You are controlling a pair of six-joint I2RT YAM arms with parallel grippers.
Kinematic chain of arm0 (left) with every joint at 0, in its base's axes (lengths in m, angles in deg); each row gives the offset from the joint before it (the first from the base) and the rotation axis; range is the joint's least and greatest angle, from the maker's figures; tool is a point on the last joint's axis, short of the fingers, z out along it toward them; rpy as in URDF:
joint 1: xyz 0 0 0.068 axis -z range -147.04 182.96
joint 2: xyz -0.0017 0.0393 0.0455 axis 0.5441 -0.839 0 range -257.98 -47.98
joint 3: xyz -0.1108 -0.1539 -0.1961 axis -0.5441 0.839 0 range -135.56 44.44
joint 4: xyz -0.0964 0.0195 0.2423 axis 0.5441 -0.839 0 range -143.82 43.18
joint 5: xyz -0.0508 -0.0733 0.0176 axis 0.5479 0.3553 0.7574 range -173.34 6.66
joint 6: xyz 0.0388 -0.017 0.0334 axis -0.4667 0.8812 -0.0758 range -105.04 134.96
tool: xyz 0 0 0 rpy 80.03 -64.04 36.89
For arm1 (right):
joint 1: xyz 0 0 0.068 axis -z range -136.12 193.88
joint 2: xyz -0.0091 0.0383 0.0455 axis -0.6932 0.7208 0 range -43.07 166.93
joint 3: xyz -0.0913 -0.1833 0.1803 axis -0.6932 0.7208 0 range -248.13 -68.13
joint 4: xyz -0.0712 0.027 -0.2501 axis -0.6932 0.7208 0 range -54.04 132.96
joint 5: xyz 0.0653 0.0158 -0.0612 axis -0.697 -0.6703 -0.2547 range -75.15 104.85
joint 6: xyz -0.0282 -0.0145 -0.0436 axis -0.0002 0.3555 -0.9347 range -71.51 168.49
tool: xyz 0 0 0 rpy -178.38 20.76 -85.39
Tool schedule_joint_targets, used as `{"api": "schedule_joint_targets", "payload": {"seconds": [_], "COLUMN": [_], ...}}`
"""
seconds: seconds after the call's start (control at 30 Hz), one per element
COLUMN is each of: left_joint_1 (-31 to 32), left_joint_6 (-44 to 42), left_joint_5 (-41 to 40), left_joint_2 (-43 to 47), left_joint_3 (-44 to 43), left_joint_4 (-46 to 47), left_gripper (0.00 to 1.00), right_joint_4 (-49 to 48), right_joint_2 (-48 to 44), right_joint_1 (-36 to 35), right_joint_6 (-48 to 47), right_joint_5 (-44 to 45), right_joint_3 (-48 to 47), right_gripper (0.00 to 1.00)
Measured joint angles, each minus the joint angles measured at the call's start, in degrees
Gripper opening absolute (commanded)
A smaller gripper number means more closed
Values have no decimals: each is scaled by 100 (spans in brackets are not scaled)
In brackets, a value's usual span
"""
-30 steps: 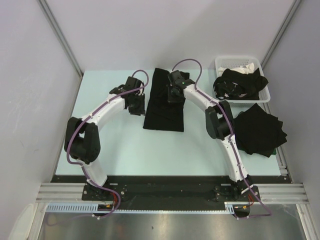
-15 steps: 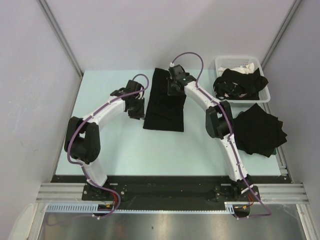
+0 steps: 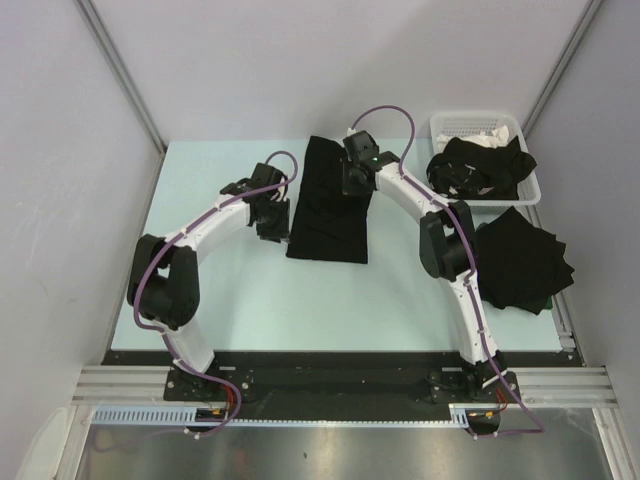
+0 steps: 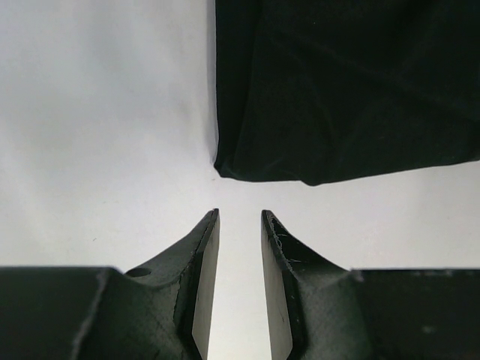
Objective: Fold and stack the t-shirts
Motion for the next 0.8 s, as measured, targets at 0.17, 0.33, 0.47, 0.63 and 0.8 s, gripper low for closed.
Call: {"api": "schedule_joint_targets", "payload": {"seconds": [0.17,0.33,0.47,0.63,0.8], "left_joint_1": [0,0,0,0,0], "left_joint_6": [-2,-2,0,-2,-9], "left_joint_5": [98,173,190,203,201], "left_joint_2": [44,120,219,352,457], "left_joint_3": [44,181,328,393,393], "left_joint_4": [37,157,168,166,166], "left_gripper": [34,34,34,34,34], "right_joint_4": [-50,-109,-105,-94,-203], "right_joint_2": [-774,-1325,-1403,-1386,-1266], "right_joint_1": [-94,-310,-531,-734,-726], "right_joint_6": [138,260,337,424,420], "right_joint_5": [46,114,127,122,136], "right_joint_3": [846,1403,1587,1729,1729], "right_gripper": [0,0,0,0,0]}}
